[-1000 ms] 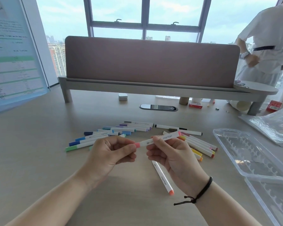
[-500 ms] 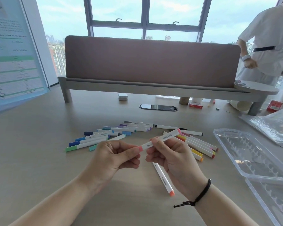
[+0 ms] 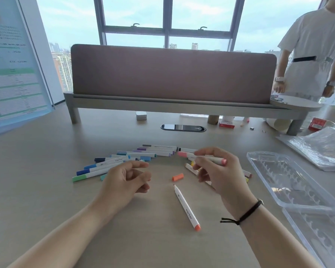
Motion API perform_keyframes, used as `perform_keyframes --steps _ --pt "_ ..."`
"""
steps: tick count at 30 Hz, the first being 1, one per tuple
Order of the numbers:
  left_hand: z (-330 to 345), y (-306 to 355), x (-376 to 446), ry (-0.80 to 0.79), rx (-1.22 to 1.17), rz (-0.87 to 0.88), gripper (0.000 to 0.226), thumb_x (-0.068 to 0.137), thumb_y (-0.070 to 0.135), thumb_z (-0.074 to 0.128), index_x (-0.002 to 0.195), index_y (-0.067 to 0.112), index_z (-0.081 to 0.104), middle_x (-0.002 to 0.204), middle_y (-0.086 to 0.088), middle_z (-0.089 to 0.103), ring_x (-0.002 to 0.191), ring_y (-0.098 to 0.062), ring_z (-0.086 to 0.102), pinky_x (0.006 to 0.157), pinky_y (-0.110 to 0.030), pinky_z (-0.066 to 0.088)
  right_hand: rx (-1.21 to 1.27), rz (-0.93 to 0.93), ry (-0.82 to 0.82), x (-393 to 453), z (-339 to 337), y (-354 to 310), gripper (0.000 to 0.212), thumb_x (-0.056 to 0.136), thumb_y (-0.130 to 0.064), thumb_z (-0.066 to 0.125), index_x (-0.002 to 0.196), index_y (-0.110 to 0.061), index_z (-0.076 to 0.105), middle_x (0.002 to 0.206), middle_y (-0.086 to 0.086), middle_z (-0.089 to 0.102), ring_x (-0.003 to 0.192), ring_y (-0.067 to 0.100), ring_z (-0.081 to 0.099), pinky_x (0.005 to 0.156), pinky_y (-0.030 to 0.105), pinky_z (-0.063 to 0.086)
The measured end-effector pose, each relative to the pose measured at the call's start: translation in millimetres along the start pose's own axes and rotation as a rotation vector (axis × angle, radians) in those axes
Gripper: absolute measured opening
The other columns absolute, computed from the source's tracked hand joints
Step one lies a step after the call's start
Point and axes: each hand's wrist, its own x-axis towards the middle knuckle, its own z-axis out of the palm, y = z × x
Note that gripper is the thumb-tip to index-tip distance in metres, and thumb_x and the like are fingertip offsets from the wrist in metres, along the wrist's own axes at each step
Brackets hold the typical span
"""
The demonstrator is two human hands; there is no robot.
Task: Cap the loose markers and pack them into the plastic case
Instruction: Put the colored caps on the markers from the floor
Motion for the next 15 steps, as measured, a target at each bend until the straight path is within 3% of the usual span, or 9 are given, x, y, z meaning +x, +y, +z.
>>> perform_keyframes --steps 3,6,9,12,15 --pt "-6 -3 4 0.013 0.059 0.037 0.018 0.090 0.006 0.068 0.107 0.013 0.069 0.079 -0.012 0.074 0.069 -0.025 0.070 0.070 -0.036 0.061 -0.635 -0.125 -0.089 5 -17 6 0.005 0.086 -0.030 0.073 0.089 -0.034 0.073 0.061 -0.013 0.061 0.050 0.003 0.047 0.050 0.014 0.039" --pt "-8 -6 4 0.002 0.141 0.080 0.017 0.091 0.008 0.067 0.106 0.015 0.070 0.078 -0.010 0.074 0.069 -0.024 0.071 0.072 -0.037 0.061 -1.109 -0.136 -0.238 4 -25 11 0.018 0.087 -0.048 0.065 0.104 -0.043 0.068 0.081 -0.019 0.052 0.079 0.004 0.055 0.059 0.020 0.038" --pt "-8 -10 4 -0.027 0.257 0.138 0.017 0.090 0.011 0.069 0.104 0.020 0.069 0.078 -0.006 0.074 0.070 -0.020 0.071 0.076 -0.039 0.061 -1.219 -0.146 -0.261 4 -25 13 0.024 0.088 -0.052 0.059 0.107 -0.042 0.067 0.110 -0.016 0.062 0.108 0.014 0.058 0.073 0.028 0.042" --pt "-9 -14 5 -0.052 0.368 0.198 0.017 0.090 0.015 0.070 0.102 0.027 0.069 0.078 -0.001 0.074 0.072 -0.016 0.071 0.079 -0.038 0.058 -1.247 -0.153 -0.264 4 -24 14 0.021 0.089 -0.052 0.059 0.102 -0.040 0.069 0.112 -0.018 0.061 0.108 0.011 0.057 0.070 0.028 0.037" --pt "-9 -16 5 -0.056 0.444 0.240 0.019 0.089 0.018 0.072 0.100 0.033 0.069 0.079 0.006 0.073 0.073 -0.010 0.069 0.075 -0.028 0.054 -1.269 -0.155 -0.264 3 -23 14 0.018 0.089 -0.049 0.060 0.099 -0.038 0.069 0.111 -0.015 0.057 0.107 0.012 0.056 0.067 0.028 0.035"
